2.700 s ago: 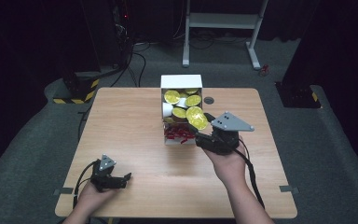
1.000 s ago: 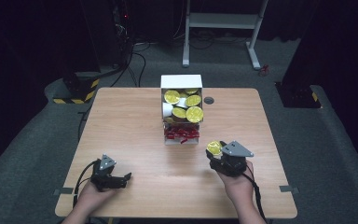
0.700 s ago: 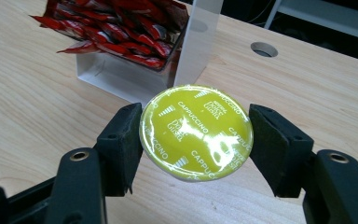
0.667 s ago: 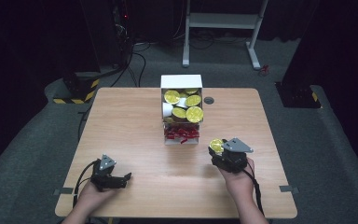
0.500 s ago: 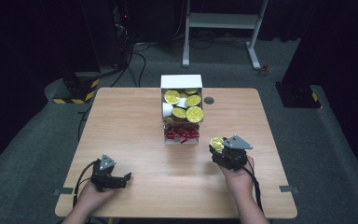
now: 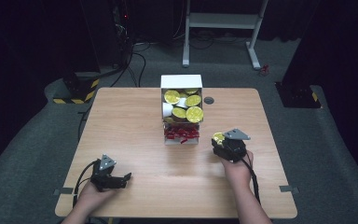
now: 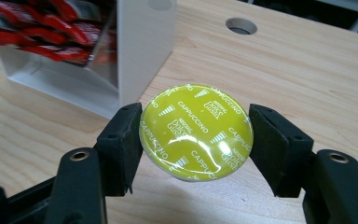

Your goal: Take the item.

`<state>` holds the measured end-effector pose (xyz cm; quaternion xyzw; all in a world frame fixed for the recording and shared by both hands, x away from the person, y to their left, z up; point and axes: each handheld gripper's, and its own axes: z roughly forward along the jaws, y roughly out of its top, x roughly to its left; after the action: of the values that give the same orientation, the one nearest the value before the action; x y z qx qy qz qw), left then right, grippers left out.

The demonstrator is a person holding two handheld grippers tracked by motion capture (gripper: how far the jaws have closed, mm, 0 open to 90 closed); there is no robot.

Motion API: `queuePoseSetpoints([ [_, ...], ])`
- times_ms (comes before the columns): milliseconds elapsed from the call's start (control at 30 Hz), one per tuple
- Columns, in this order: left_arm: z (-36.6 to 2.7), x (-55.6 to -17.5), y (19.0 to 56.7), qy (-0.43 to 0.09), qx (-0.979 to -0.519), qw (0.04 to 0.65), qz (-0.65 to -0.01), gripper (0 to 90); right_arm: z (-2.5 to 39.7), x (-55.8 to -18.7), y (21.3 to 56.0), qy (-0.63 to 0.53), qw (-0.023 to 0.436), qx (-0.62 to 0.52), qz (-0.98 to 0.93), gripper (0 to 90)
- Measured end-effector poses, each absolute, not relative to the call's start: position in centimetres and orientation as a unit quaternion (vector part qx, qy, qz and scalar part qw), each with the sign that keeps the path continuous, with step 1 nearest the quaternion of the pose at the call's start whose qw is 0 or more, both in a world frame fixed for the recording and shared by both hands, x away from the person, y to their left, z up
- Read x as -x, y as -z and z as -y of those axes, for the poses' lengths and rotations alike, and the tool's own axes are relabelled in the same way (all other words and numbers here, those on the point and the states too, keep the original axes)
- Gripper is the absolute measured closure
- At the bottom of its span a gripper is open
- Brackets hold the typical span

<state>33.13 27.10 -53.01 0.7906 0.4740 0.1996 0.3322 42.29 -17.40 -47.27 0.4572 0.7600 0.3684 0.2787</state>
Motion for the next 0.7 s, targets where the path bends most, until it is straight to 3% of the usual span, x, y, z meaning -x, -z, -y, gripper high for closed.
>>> queuePoseSetpoints([
  [700, -27.1, -33.1, 53.0, -0.199, -0.791, 0.332, -0.473, 4.9, 17.2, -45.7, 49.4, -0.337, 0.264, -0.496, -0.755, 38.1],
])
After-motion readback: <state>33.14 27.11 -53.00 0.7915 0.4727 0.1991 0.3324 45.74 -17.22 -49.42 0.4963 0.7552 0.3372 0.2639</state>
